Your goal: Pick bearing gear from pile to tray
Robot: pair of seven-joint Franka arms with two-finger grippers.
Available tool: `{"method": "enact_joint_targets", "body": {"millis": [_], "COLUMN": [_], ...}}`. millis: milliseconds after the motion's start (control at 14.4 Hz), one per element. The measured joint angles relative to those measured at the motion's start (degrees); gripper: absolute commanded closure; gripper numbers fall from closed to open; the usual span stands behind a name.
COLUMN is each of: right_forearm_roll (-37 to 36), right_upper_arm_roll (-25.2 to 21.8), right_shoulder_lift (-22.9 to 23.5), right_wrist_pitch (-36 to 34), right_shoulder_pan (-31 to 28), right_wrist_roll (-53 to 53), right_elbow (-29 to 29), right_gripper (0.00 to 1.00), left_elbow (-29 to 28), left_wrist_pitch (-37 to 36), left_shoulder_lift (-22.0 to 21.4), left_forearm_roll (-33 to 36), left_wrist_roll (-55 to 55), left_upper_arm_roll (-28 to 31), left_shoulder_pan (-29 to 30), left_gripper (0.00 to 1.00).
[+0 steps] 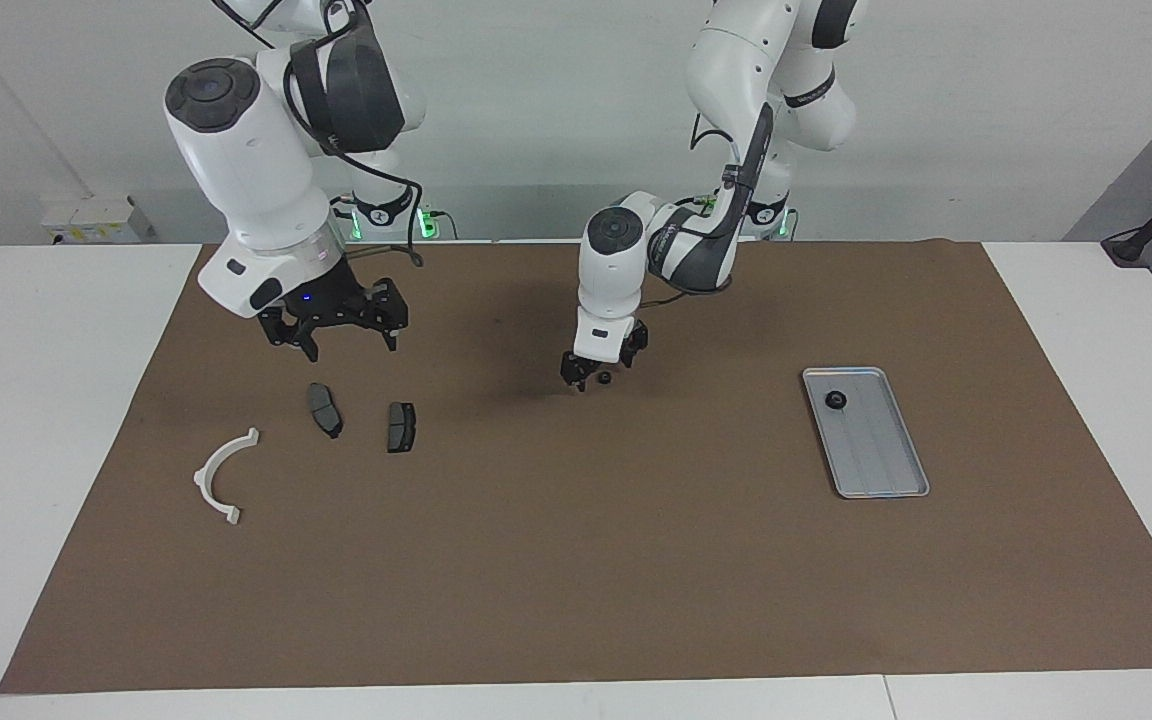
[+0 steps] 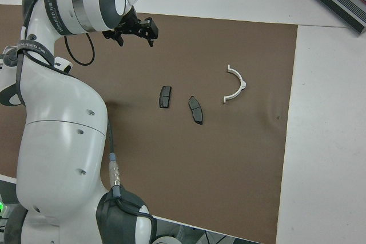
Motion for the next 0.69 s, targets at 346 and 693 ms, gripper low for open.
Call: {"method": "enact_joint_targets", "body": {"millis": [346,693], "right_forearm_roll": [0.0,-1.1], "right_upper_arm_roll": [0.4,-0.1], "right_shoulder_lift": [-1.3,-3.3], "right_wrist_pitch": [-0.6,-0.3], "right_shoulder_pan": [0.3,-0.7], "right_wrist_roll": [0.0,0.0], "right_elbow": [-3.6,-7.4], "right_gripper": [0.04,0.00], "left_elbow": [-0.7,-1.6], "left_wrist_pitch": [0.3,1.2], "left_shoulder_lift": [0.0,0.0], "left_forearm_roll": [0.0,0.0], "left_wrist_roll": [0.0,0.0], "left_upper_arm_roll": [0.0,0.5], "left_shoulder_pan": [-0.6,-0.6], "left_gripper": [0.05,0.09]}}
